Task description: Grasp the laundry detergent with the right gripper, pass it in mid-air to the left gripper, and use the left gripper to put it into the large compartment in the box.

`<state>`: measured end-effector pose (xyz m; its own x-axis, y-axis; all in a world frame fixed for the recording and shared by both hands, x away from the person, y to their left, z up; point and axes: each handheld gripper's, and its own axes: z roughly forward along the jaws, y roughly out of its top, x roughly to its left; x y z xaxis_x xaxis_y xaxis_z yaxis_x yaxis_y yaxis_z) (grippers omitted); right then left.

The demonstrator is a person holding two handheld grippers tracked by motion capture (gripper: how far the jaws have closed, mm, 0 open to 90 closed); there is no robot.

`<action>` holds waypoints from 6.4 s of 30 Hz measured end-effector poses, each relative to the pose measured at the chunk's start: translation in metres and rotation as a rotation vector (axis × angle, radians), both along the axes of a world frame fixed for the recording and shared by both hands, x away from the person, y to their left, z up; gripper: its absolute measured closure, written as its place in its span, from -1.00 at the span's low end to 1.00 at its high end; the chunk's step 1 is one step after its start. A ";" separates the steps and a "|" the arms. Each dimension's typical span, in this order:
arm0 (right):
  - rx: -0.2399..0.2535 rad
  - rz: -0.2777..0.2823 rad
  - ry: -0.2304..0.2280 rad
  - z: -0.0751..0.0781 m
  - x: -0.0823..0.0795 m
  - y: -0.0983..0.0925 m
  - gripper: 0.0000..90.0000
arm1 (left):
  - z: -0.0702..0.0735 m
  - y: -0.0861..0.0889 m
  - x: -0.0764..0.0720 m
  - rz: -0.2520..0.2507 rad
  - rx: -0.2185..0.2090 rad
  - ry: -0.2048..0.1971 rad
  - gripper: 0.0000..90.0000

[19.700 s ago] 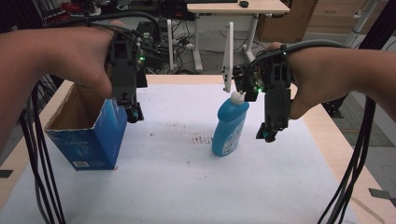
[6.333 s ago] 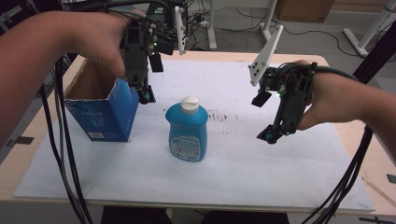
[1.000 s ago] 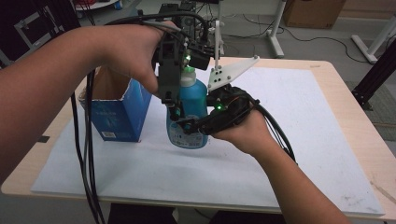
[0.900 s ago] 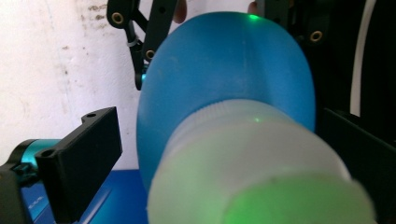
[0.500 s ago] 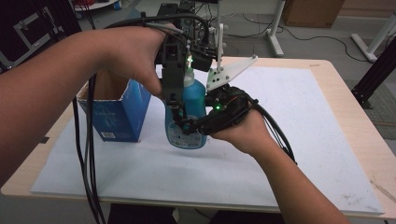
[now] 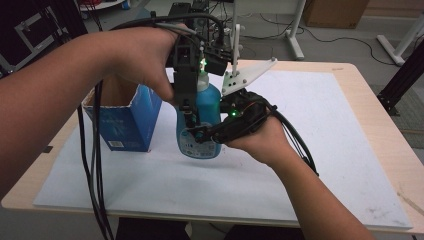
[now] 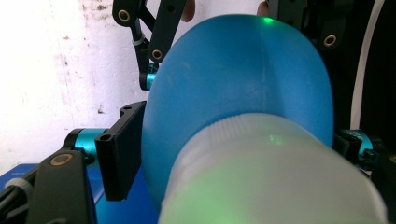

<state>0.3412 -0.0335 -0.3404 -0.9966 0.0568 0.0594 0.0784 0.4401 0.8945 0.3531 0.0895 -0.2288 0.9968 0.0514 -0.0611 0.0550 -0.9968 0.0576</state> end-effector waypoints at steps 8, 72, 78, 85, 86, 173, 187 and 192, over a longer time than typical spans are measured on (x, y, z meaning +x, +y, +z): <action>0.004 -0.002 0.000 0.000 0.000 -0.001 0.06 | 0.000 -0.002 -0.001 0.002 0.003 0.002 -0.35; -0.261 0.021 -0.114 0.062 0.005 -0.063 -0.73 | 0.033 0.021 0.001 0.082 0.018 -0.028 -0.11; -0.359 0.036 -0.113 0.065 0.007 -0.066 -0.75 | 0.042 0.031 0.004 0.123 0.007 -0.031 -0.12; -0.417 0.038 -0.121 0.065 0.008 -0.063 -0.93 | 0.070 0.049 0.012 0.192 -0.044 -0.049 -0.12; -0.428 0.038 -0.118 0.065 0.008 -0.064 -0.93 | 0.074 0.052 0.013 0.209 -0.042 -0.049 -0.12; -0.536 -0.007 -0.058 0.044 0.021 -0.071 -0.99 | -0.060 0.181 0.094 0.711 0.094 -0.012 -0.18; -0.549 0.004 -0.063 0.049 0.016 -0.070 -0.98 | -0.013 0.179 0.084 0.747 0.091 -0.067 -0.51; -0.554 0.003 -0.070 0.055 0.017 -0.075 -0.99 | 0.007 0.174 0.078 0.714 0.090 -0.083 -0.56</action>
<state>0.3579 -0.1089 -0.2857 -0.9973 0.0580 -0.0446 0.0254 0.8462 0.5323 0.4308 0.2633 -0.2217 0.7191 0.6932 0.0483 0.6937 -0.7202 0.0090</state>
